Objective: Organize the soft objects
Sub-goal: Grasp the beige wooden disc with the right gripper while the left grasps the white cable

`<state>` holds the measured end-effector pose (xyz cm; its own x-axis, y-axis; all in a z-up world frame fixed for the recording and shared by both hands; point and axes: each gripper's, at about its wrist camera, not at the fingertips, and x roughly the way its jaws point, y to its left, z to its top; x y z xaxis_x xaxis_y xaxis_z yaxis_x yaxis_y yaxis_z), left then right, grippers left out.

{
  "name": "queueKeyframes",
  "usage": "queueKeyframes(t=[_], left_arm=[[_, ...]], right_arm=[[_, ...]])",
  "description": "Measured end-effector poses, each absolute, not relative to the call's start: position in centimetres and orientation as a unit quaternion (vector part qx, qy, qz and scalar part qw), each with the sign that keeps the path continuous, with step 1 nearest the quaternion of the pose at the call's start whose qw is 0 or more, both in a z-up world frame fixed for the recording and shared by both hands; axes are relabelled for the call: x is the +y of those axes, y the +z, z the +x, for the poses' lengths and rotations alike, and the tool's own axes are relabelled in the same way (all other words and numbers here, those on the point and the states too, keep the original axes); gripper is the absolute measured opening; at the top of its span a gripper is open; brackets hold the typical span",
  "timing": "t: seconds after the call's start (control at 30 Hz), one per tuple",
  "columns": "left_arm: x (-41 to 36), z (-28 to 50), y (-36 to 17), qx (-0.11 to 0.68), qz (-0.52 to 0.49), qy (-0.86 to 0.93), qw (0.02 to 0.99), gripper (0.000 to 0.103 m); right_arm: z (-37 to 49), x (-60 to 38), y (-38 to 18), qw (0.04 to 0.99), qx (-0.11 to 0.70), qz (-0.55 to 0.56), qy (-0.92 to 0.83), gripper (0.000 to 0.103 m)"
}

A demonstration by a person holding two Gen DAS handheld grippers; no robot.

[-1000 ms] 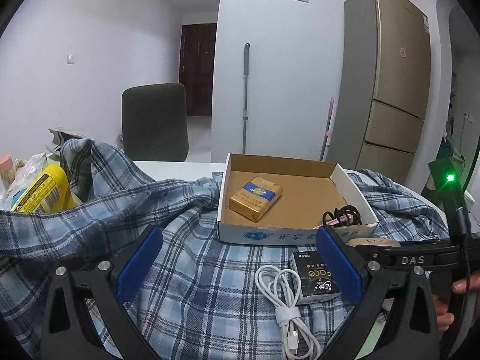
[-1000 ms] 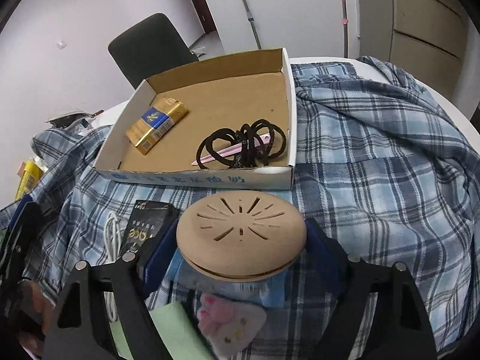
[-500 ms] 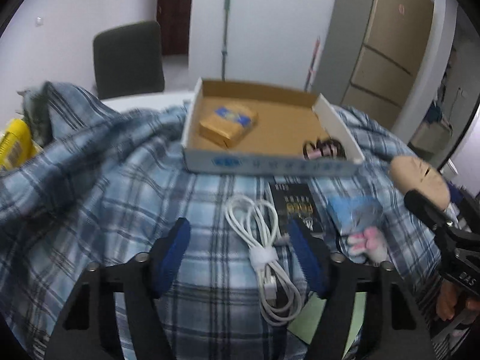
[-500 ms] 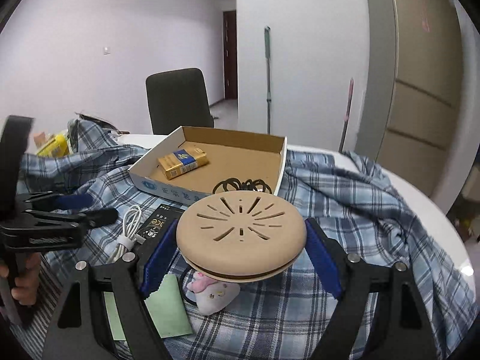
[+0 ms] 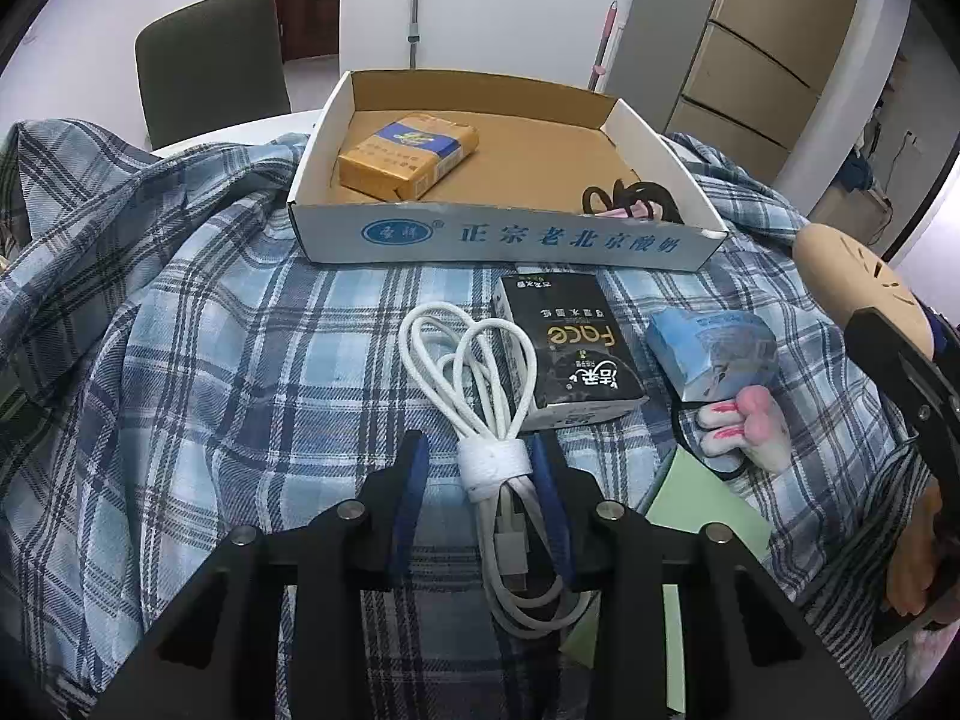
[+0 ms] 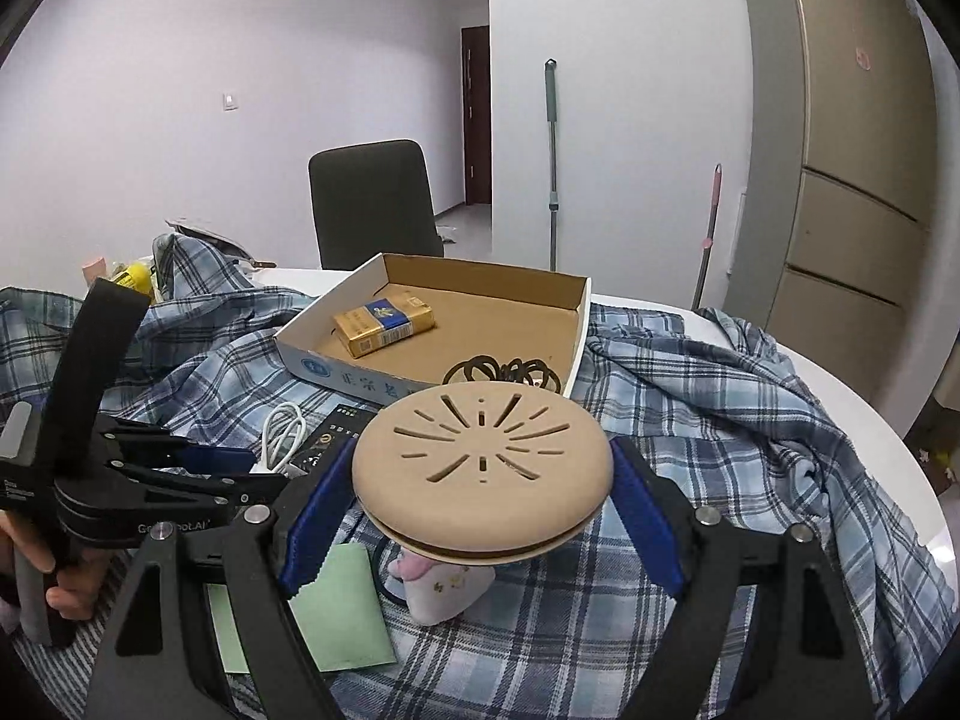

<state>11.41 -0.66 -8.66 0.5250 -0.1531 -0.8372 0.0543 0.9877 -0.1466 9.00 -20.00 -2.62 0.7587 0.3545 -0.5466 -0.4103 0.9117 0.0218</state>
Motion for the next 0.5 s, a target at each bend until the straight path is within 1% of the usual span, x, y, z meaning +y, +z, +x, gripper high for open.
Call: queueKeyframes(t=[0.03, 0.1, 0.33, 0.4, 0.5], left_arm=[[-0.7, 11.4, -8.6, 0.483, -0.052, -0.06, 0.872, 0.035], [-0.7, 11.4, -8.6, 0.482, -0.053, -0.063, 0.872, 0.026], [-0.8, 10.6, -7.8, 0.456, -0.051, -0.067, 0.886, 0.024], [-0.7, 10.1, -7.1, 0.435, -0.051, -0.07, 0.896, 0.024], [-0.7, 8.6, -5.4, 0.381, -0.051, -0.083, 0.919, 0.024]], right_arm=[[9.0, -20.0, -2.6, 0.936, 0.282, -0.049, 0.205, 0.082], [9.1, -20.0, -2.7, 0.935, 0.284, -0.05, 0.206, 0.082], [9.1, -20.1, -2.6, 0.936, 0.281, -0.046, 0.206, 0.082], [8.9, -20.3, -2.5, 0.938, 0.275, -0.044, 0.205, 0.082], [8.1, -20.7, -2.0, 0.944, 0.253, -0.037, 0.21, 0.082]])
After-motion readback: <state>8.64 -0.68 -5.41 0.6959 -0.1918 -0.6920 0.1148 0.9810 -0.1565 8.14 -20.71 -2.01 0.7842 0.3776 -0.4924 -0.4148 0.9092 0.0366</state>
